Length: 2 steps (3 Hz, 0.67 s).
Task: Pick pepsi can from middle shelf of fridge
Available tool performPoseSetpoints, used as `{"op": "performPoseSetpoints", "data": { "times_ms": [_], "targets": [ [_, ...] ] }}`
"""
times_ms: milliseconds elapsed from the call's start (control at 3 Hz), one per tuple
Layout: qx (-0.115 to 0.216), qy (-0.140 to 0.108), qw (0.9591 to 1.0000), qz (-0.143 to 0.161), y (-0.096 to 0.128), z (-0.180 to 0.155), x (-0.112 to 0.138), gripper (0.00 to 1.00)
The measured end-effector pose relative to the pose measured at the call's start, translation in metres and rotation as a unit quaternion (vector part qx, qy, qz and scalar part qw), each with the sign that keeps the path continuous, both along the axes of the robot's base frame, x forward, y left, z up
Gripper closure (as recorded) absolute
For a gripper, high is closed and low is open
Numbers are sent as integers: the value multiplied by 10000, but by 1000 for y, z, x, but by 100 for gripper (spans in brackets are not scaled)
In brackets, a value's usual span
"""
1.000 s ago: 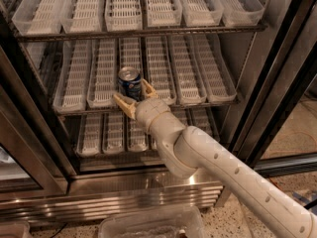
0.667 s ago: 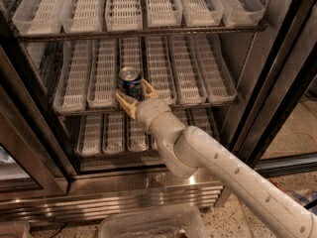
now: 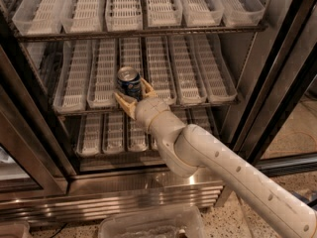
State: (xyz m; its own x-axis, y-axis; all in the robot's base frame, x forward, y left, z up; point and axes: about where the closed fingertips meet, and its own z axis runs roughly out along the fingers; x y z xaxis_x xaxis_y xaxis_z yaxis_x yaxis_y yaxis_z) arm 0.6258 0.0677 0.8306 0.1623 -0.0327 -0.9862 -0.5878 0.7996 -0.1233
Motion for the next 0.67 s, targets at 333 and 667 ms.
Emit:
{"op": "performPoseSetpoints", "data": {
  "times_ms": [333,667],
  "targets": [
    [35,-331,9993,152,2,30,-4,100],
    [94,-650,9971,381,7,58,-7,100]
  ]
}}
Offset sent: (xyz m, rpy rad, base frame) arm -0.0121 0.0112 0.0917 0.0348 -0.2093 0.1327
